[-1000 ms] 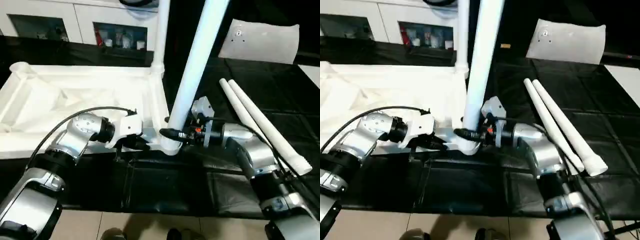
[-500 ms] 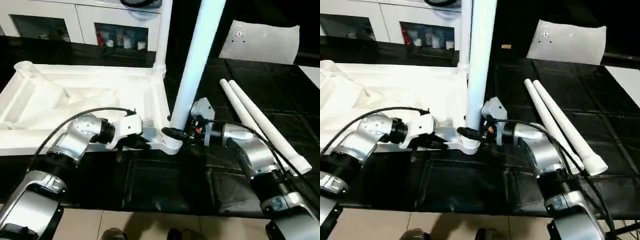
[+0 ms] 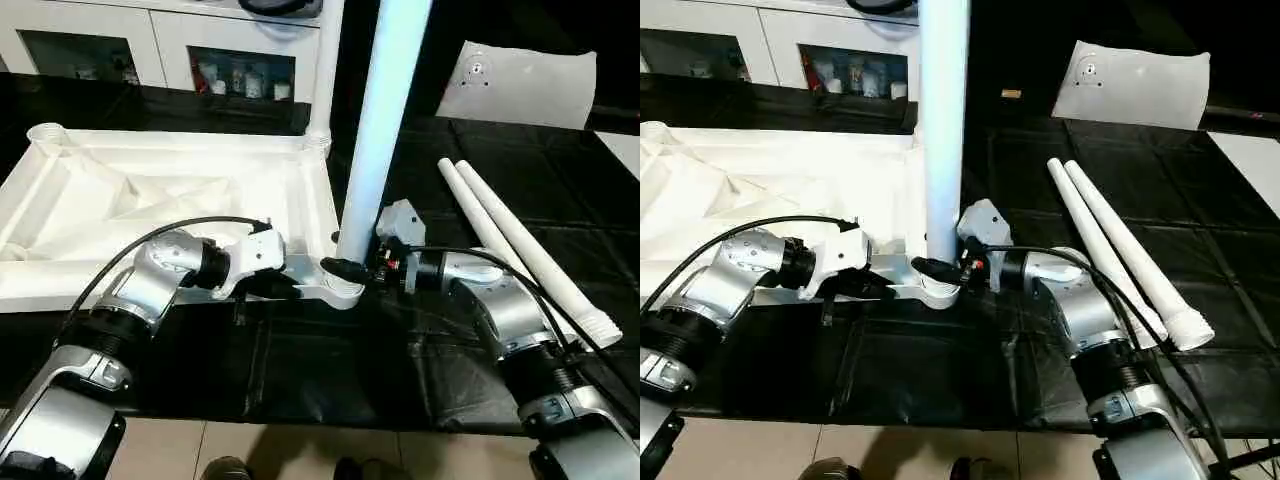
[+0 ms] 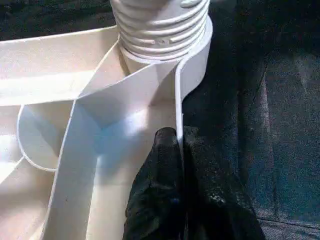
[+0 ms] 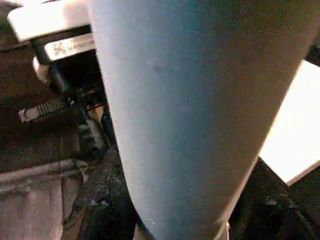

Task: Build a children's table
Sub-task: Insert table leg to table base

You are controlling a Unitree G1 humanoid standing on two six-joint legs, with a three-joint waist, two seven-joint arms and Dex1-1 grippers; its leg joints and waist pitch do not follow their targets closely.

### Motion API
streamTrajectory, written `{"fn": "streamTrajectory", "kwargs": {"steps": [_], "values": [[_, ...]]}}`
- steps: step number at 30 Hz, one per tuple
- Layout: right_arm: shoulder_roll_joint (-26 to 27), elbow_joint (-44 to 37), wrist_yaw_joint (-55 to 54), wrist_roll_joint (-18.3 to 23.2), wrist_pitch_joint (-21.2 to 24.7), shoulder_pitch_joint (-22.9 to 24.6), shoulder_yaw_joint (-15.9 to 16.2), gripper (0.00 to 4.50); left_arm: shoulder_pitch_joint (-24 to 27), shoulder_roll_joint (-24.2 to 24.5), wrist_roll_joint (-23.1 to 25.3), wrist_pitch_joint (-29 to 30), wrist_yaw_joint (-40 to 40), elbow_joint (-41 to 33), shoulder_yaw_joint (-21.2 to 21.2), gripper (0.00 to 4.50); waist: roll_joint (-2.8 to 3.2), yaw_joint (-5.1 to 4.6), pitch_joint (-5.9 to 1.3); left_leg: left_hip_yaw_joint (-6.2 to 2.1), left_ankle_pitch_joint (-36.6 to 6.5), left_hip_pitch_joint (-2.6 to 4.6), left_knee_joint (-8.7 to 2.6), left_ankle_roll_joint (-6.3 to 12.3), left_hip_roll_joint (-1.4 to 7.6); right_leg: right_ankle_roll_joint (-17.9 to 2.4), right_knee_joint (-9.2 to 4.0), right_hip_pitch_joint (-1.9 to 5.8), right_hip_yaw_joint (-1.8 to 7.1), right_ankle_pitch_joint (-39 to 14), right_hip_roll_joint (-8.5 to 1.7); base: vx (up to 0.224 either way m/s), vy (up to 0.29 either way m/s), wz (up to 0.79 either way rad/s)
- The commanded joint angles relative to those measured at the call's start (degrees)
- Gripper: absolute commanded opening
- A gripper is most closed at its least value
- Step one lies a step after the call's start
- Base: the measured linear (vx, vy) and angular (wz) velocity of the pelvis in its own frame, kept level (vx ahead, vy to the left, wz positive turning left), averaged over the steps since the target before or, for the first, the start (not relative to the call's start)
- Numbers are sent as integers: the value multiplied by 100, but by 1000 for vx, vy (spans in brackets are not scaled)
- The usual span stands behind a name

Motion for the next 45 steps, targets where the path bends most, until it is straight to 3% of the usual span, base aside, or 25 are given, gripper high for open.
{"fn": "streamTrajectory", "kwargs": {"steps": [1,4,8,13,14,15,16,17,18,21,22,24,26,29,32,34,35,40,43,45], "values": [[23,276,-69,35,272,122,20,189,39,-93,61,40,234,-80,33,0,81,-49,-337,-25,-1284,17,-482,256,232,-462,-573,292,282,-3282,-480,0,0,0],[159,431,-318,417,562,51,-417,189,30,-98,66,58,247,-77,38,0,126,-100,-345,-40,-1428,31,-512,214,259,-588,-580,308,266,-3080,-487,0,0,0],[188,461,-456,668,706,140,-710,189,17,-116,82,85,289,-58,61,0,143,-159,-346,-51,-1547,34,-527,187,272,-715,-577,332,259,-2932,-503,0,0,0],[212,134,-572,742,717,572,-867,189,-29,-164,81,160,415,-4,125,0,143,-125,-348,-11,-1470,72,-521,221,272,-822,-574,314,289,-2654,-504,0,0,0],[215,89,-590,741,699,632,-872,189,-35,-171,75,177,433,0,136,0,148,-131,-347,-21,-1387,23,-542,220,277,-837,-547,354,284,-2546,-497,0,0,0],[234,-70,-673,712,578,860,-882,189,-53,-183,69,199,462,18,153,0,177,-111,-333,-10,-1457,55,-542,218,281,-805,-580,316,287,-2620,-498,0,0,0],[249,-164,-734,697,507,995,-889,189,-64,-187,66,209,475,29,161,0,169,-111,-339,-8,-1496,64,-536,218,276,-799,-587,313,289,-2667,-509,0,0,0],[271,-282,-798,670,385,1177,-889,189,-78,-191,63,217,487,47,169,0,199,-107,-342,-22,-1525,47,-545,210,268,-787,-584,337,282,-2750,-512,0,0,0],[271,-282,-798,670,385,1177,-889,189,-78,-191,63,217,487,47,169,0,182,-105,-348,-15,-1507,50,-546,212,273,-754,-598,333,284,-2756,-513,0,0,0],[148,-576,-965,174,-274,1624,-582,189,-108,-203,68,230,504,85,178,0,217,-77,-351,-9,-1377,29,-544,239,276,-759,-594,326,296,-2625,-525,0,0,0],[89,-645,-1001,-2,-443,1710,-464,189,-114,-208,73,230,505,93,183,0,204,-83,-350,-4,-1387,28,-549,237,269,-749,-584,332,293,-2603,-506,0,0,0],[43,-710,-1012,-121,-522,1758,-366,189,-123,-213,81,231,503,107,186,0,203,-77,-330,-15,-1395,6,-568,254,259,-669,-593,346,284,-2775,-502,0,0,0],[-56,-770,-970,-319,-594,1756,-188,189,-145,-222,103,232,501,134,188,0,212,-70,-328,-17,-1496,31,-564,283,252,-574,-645,331,282,-3097,-514,0,0,0],[-197,-746,-848,-583,-747,1702,75,189,-153,-226,117,233,503,143,186,0,203,-62,-322,-21,-1470,24,-569,300,257,-533,-646,325,286,-3139,-511,0,0,0],[-296,-732,-598,-705,-711,1607,348,189,-141,-224,143,237,497,121,181,0,145,-61,-312,-32,-1491,16,-578,350,270,-515,-646,325,284,-3206,-518,0,0,0],[-300,-619,-411,-698,-653,1505,466,189,-122,-209,149,236,475,90,174,0,162,-67,-304,-32,-1521,18,-579,358,272,-513,-649,314,288,-3236,-521,0,0,0],[-294,-603,-397,-685,-640,1491,466,189,-120,-207,150,235,469,86,173,0,140,-73,-304,-30,-1527,17,-579,368,270,-505,-653,317,286,-3262,-524,0,0,0],[-125,-168,115,-225,-452,1137,414,189,-112,-151,158,36,165,21,63,0,146,-135,-251,-52,-1698,12,-587,393,261,-464,-693,281,281,-3537,-534,0,0,0],[-90,-15,437,-90,-370,1031,434,189,-175,-148,178,-44,9,54,-3,0,162,-162,-227,-54,-1631,-5,-600,423,270,-504,-679,281,296,-3415,-536,0,0,0],[-74,68,600,-40,-325,982,449,189,-242,-152,209,-108,-50,115,-45,0,153,-160,-247,-44,-1528,-4,-598,451,276,-581,-655,296,305,-3202,-530,0,0,0]]}}
